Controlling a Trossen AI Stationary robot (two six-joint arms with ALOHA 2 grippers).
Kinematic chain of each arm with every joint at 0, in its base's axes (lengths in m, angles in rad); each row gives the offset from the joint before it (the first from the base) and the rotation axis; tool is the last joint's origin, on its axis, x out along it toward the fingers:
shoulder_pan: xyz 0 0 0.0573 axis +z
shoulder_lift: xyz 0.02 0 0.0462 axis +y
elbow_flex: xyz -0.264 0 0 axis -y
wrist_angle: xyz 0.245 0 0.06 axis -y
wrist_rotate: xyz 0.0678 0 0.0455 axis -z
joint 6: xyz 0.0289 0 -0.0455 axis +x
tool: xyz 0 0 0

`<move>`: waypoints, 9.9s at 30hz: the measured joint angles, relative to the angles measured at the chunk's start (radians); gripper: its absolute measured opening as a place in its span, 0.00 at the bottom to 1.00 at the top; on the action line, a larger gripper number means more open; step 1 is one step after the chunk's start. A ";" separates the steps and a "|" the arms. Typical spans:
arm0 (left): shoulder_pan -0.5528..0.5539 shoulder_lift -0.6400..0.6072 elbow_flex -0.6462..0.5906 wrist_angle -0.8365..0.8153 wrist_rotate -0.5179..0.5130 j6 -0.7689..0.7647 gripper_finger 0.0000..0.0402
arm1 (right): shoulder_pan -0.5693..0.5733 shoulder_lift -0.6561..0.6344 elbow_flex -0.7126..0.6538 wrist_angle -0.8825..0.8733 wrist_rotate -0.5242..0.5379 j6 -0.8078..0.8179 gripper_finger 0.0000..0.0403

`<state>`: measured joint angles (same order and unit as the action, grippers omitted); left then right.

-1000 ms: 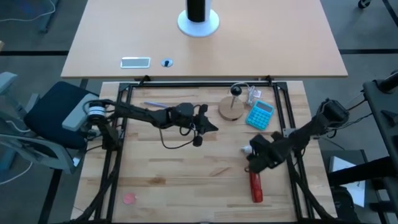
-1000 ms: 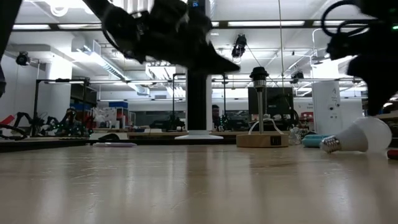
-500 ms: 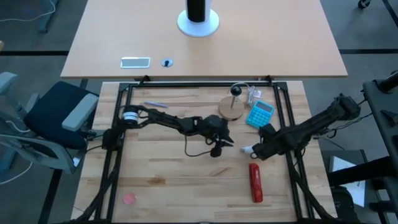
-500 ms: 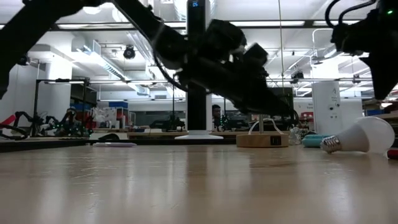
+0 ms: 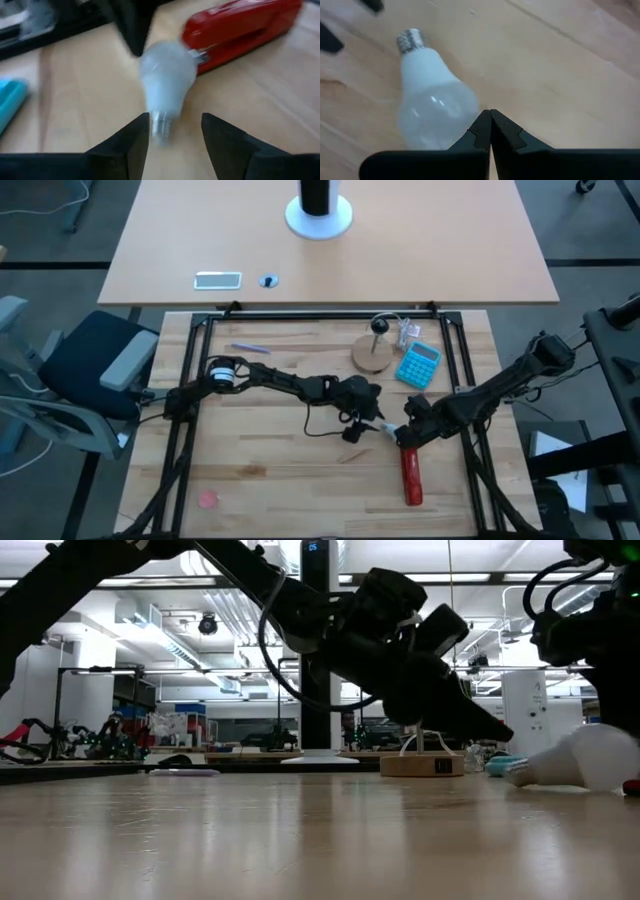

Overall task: Screw lightbulb
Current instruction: Insert the lightbulb into the lamp

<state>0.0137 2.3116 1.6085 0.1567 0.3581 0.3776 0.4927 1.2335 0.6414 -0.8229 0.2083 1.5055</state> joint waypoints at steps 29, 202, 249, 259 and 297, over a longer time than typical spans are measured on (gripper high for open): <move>-0.014 0.074 0.001 0.043 -0.162 -0.080 0.44 | -0.009 0.074 -0.005 0.130 0.099 -0.007 0.00; 0.510 -0.349 -0.308 0.818 0.128 -0.280 0.00 | -1.140 -0.008 -0.205 1.674 -0.365 -1.443 0.34; 0.510 -0.347 -0.267 0.640 0.052 -0.114 0.00 | -1.132 -0.192 -0.171 1.346 -0.336 -1.498 0.68; 0.510 -0.347 -0.267 0.633 0.052 -0.117 0.00 | -1.132 -0.262 -0.171 1.247 -0.319 -1.514 0.68; 0.478 -0.349 -0.036 0.112 0.199 0.109 0.00 | -1.044 -0.443 -0.134 0.966 0.003 -1.485 0.01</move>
<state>0.4912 1.9625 1.5723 0.2684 0.5576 0.4866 -0.5518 0.7904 0.5075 0.1431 0.2115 0.0200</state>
